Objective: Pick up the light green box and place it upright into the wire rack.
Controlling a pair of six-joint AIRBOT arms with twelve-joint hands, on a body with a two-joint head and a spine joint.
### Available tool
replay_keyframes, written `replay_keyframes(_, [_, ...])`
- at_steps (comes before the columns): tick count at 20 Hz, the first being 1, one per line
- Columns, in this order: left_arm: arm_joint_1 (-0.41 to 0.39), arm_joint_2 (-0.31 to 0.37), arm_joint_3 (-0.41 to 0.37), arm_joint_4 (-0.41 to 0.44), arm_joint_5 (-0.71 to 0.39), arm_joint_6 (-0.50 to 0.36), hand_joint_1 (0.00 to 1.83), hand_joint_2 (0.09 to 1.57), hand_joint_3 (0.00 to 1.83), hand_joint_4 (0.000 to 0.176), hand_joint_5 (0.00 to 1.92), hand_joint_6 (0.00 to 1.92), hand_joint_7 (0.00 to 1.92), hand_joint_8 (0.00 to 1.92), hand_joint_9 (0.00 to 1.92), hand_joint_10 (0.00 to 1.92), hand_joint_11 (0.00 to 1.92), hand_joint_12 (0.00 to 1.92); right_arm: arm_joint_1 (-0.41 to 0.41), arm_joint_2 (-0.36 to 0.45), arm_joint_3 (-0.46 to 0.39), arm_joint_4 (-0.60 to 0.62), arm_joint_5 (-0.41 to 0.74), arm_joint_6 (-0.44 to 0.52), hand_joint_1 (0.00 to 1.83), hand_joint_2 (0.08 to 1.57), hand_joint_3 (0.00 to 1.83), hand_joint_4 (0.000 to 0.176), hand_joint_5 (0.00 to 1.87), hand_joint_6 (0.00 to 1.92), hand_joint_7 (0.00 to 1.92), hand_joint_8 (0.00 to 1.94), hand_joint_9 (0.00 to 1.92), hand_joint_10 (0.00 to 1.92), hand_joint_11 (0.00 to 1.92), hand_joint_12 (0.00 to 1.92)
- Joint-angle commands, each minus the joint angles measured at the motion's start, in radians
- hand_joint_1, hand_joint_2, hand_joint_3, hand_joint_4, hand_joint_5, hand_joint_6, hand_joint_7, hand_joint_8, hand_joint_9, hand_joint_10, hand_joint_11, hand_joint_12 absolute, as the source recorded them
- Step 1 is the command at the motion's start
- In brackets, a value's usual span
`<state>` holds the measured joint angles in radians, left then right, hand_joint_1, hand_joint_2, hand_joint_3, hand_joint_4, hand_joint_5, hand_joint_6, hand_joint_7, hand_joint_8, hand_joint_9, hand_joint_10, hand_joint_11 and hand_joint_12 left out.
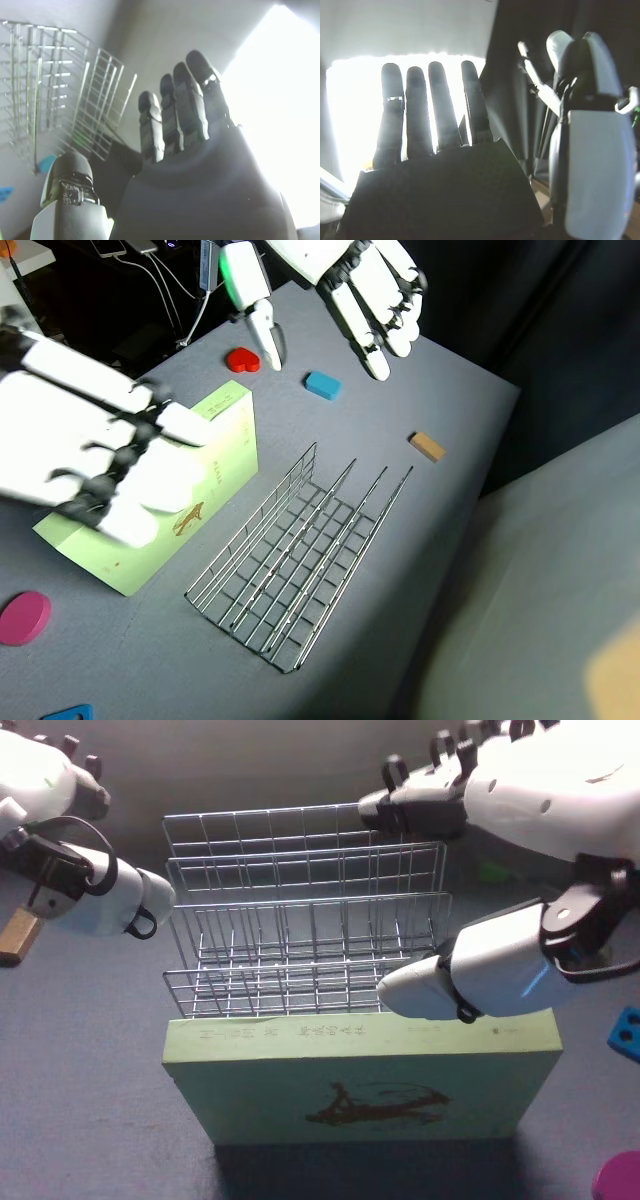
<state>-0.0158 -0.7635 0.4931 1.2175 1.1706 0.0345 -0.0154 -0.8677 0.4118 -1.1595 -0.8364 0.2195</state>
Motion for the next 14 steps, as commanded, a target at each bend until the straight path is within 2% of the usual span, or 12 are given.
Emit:
replay_keyframes(1, [-0.005,0.007,0.007,0.105,-0.023,0.023,0.11,1.16,0.01,0.081,0.28,0.0,0.24,0.0,0.23,0.01,0.0,0.78,0.018,-0.026,-0.002,-0.06,-0.008,-0.015,0.56,0.93,0.0,0.092,0.19,0.0,0.16,0.0,0.14,0.0,0.0,0.66])
replay_keyframes(3, [0.005,0.012,0.015,0.105,-0.041,0.035,0.11,1.16,0.01,0.081,0.28,0.0,0.24,0.0,0.23,0.01,0.0,0.78,0.027,-0.076,0.002,-0.034,-0.059,-0.03,0.6,0.91,0.0,0.093,0.14,0.0,0.13,0.0,0.11,0.0,0.0,0.64])
replay_keyframes(7, [0.043,0.023,0.017,0.14,-0.057,0.037,0.11,1.16,0.0,0.081,0.27,0.0,0.22,0.0,0.23,0.0,0.0,0.76,0.092,-0.158,0.04,0.135,-0.099,-0.032,0.73,0.86,0.0,0.095,0.11,0.0,0.1,0.0,0.07,0.0,0.0,0.56])
replay_keyframes(9, [0.06,0.029,0.017,0.161,-0.06,0.047,0.11,1.16,0.0,0.081,0.27,0.0,0.22,0.0,0.23,0.0,0.0,0.76,0.11,-0.202,0.053,0.179,-0.112,-0.04,0.75,0.84,0.0,0.099,0.1,0.0,0.09,0.0,0.06,0.0,0.0,0.53])
replay_keyframes(11, [0.061,0.03,0.02,0.165,-0.074,0.109,0.11,1.16,0.0,0.08,0.27,0.0,0.22,0.0,0.23,0.0,0.0,0.76,0.113,-0.238,0.065,0.217,-0.136,-0.051,0.76,0.84,0.0,0.104,0.1,0.0,0.07,0.0,0.05,0.0,0.0,0.52])
replay_keyframes(14, [0.062,0.034,0.028,0.165,-0.098,0.121,0.11,1.16,0.0,0.08,0.27,0.0,0.23,0.0,0.23,0.0,0.0,0.75,0.099,-0.281,0.087,0.229,-0.159,-0.047,0.76,0.84,0.0,0.107,0.08,0.0,0.05,0.0,0.04,0.0,0.0,0.5])
